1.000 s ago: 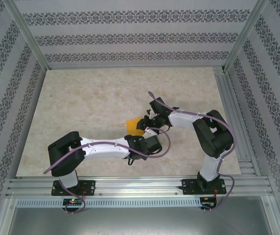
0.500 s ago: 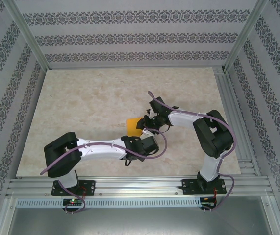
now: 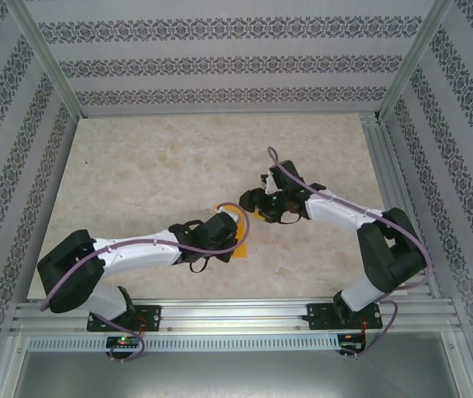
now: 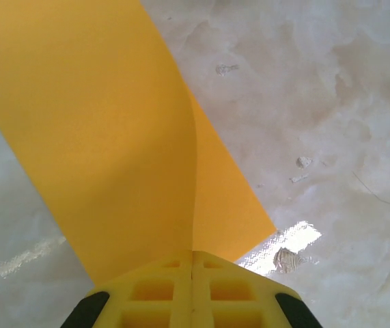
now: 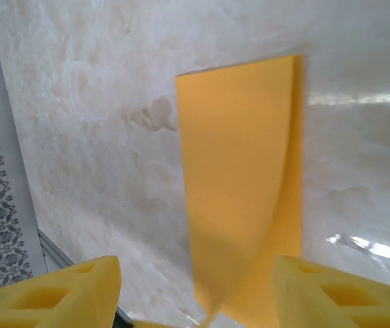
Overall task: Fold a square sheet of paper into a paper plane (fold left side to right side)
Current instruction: First fold the square sheet of paper in half at the center of the table.
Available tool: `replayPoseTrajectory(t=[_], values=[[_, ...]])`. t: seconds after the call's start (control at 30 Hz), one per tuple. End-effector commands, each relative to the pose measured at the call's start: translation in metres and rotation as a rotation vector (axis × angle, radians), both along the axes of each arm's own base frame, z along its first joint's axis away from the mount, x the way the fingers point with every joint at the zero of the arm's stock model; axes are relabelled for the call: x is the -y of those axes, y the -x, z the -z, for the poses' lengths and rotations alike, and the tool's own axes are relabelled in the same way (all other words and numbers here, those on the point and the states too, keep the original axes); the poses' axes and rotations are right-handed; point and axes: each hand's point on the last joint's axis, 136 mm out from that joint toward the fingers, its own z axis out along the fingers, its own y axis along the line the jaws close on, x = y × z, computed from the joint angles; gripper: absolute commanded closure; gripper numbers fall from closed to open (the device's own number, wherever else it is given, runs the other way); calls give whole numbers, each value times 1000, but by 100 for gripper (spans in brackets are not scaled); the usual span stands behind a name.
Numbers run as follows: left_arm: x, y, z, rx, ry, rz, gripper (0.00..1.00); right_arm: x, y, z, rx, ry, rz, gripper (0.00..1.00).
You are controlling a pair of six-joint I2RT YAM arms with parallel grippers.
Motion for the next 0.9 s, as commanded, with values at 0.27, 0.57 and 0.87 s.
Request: replayPoseTrajectory(t=[0.27,0.57,0.87], values=[[-1,-19,-21,-38,226,-34,97,-18,49,30,-22,-35,-66,78],[-16,-22,-8,-65,172,-61,97,-27,77,68,-108,52,-88,84],[-27,-23,3,-84,108,-79,95,-18,87,85,-143,151,-108,83]])
